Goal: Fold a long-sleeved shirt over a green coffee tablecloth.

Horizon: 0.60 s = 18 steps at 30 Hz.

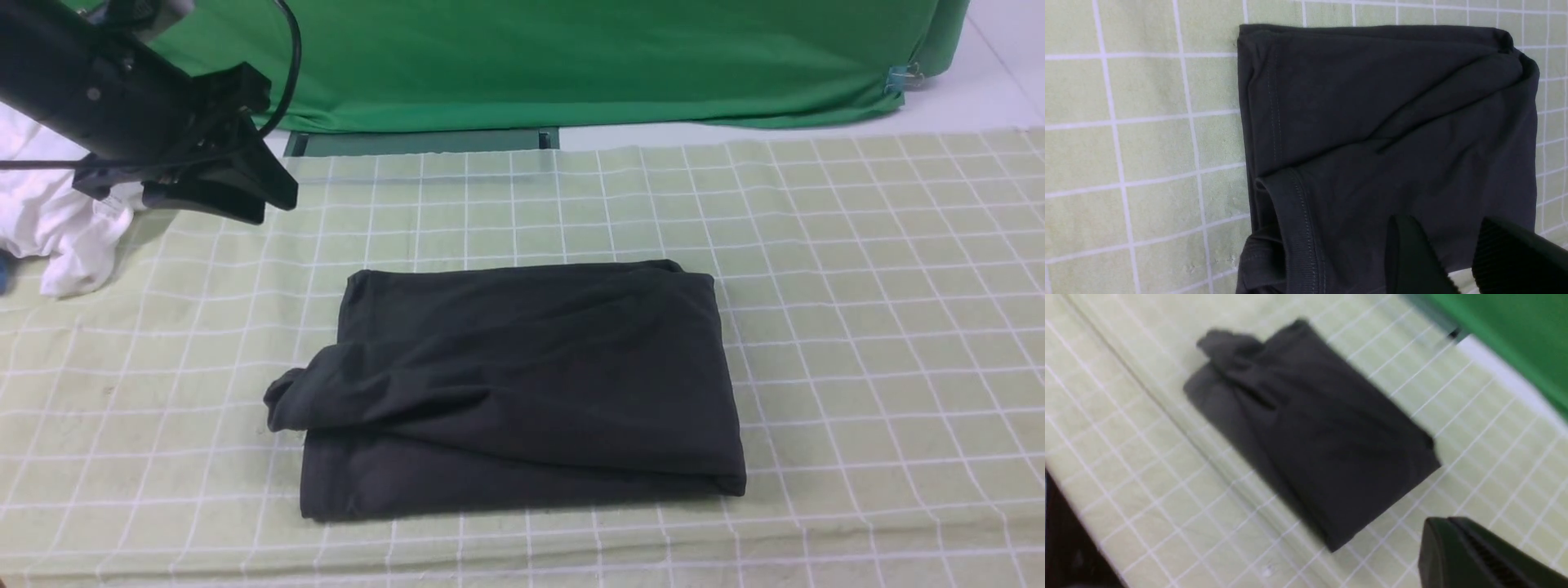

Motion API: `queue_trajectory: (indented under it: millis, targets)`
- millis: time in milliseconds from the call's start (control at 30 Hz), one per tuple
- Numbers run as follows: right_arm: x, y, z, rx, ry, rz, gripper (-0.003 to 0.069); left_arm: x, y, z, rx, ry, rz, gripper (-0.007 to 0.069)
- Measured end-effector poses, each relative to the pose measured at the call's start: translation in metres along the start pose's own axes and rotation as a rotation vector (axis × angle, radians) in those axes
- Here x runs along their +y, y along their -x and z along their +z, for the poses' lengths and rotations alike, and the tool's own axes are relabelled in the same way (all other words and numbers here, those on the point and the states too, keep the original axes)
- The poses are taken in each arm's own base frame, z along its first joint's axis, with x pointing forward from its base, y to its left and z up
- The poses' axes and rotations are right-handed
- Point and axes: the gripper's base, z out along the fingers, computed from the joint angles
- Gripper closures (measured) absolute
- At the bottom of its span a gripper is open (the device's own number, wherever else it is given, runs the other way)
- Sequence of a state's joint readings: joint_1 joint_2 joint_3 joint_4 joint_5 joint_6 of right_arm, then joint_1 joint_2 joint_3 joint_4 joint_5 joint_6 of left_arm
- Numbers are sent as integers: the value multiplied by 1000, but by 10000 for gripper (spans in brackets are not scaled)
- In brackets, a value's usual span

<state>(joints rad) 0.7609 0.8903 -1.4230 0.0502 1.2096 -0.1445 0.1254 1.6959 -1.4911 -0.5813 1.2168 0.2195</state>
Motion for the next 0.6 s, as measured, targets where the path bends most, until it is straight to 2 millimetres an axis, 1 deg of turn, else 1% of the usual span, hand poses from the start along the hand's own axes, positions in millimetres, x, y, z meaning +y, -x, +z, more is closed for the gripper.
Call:
queue_trajectory:
  millis: [33, 100, 133, 167, 233, 300, 333, 400, 467, 500, 533, 567, 600]
  targets:
    - [2, -14, -27, -69, -26, 9, 664, 0, 0, 0, 1, 3, 1, 386]
    - [2, -27, -41, -112, -47, 19, 664, 0, 0, 0, -3, 4, 1, 386]
    - [4, -43, -54, -176, -67, 20, 664, 0, 1, 0, -8, 5, 1, 386]
    - [4, -48, -60, -209, -81, 16, 664, 1, 1, 0, -11, 6, 1, 386]
    - [6, -69, -61, -294, -103, 13, 664, 1, 2, 0, -25, 9, 2, 386]
    - [7, -84, -53, -340, -109, 14, 664, 1, 3, 0, -33, 10, 2, 386]
    - [8, -91, -41, -378, -111, 15, 664, 1, 3, 0, -37, 12, 2, 386]
    - [8, -100, -28, -431, -114, 16, 664, 1, 4, 0, -39, 12, 2, 386]
    - [8, -109, -1, -516, -116, 30, 664, 1, 3, 0, -35, 11, 2, 386]
    - [8, -111, 14, -577, -116, 37, 664, 1, 3, 0, -33, 11, 2, 386]
    - [8, -109, 16, -602, -118, 35, 664, 1, 3, 0, -33, 11, 2, 386]
    - [8, -110, 32, -645, -119, 32, 664, 1, 3, 0, -33, 11, 2, 386]
    - [7, -108, 40, -662, -121, 25, 664, 1, 3, 0, -33, 11, 2, 386]
